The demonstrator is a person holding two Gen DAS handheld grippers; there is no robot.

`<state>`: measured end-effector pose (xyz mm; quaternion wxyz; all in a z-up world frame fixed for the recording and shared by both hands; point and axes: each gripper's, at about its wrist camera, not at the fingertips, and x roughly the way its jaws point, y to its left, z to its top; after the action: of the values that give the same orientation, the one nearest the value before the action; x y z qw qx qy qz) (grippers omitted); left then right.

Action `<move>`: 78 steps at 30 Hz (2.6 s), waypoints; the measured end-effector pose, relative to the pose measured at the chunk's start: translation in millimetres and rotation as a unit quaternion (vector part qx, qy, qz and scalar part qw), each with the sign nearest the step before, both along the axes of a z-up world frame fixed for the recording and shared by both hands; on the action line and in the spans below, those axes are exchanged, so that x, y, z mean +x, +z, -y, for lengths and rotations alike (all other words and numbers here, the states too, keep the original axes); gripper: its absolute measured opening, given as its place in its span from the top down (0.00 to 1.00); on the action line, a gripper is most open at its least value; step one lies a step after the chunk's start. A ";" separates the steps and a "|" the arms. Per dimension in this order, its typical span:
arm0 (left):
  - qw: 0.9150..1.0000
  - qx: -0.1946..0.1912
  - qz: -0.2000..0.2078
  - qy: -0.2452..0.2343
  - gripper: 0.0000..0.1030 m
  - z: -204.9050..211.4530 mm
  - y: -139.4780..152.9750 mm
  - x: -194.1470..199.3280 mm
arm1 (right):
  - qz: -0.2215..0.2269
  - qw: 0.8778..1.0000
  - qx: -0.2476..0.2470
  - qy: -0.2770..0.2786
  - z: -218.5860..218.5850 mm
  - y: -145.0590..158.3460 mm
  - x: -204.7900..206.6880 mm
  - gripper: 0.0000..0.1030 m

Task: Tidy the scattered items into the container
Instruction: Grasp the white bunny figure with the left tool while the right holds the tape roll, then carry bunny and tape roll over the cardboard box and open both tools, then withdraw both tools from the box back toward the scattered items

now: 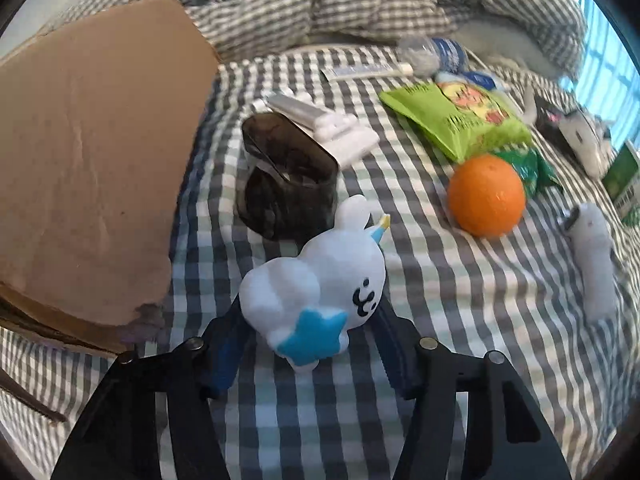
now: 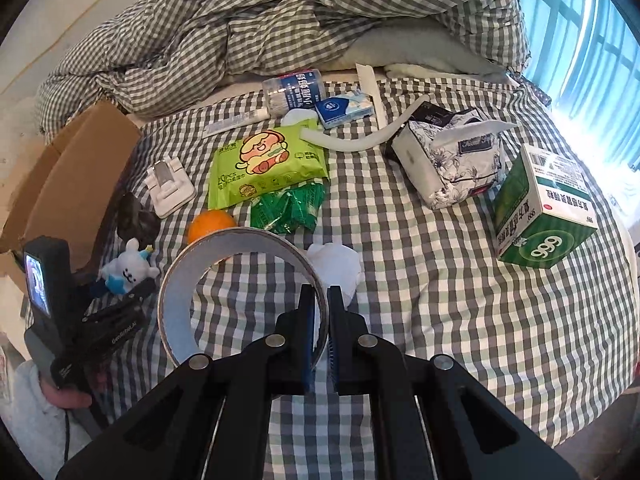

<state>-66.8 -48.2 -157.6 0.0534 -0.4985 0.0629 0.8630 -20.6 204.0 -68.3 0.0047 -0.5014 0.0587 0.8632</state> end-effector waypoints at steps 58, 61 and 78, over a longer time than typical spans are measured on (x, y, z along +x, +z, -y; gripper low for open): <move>0.985 -0.003 -0.140 0.097 0.04 90.2 187.8 10.2 | -0.145 0.976 0.009 0.161 192.7 129.1 -61.7 0.15; 0.987 0.012 -0.141 0.072 0.01 53.3 185.5 23.1 | -0.148 0.981 0.005 0.126 145.5 135.4 -41.0 0.15; 0.996 0.039 -0.069 0.028 0.00 -56.6 72.0 61.0 | -0.008 1.000 0.012 0.011 -3.6 -11.5 24.6 0.17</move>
<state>-5.8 8.4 -85.5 0.0440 -0.4372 0.0186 0.8981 3.9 207.6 -79.7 0.0011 -0.4948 0.0428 0.8680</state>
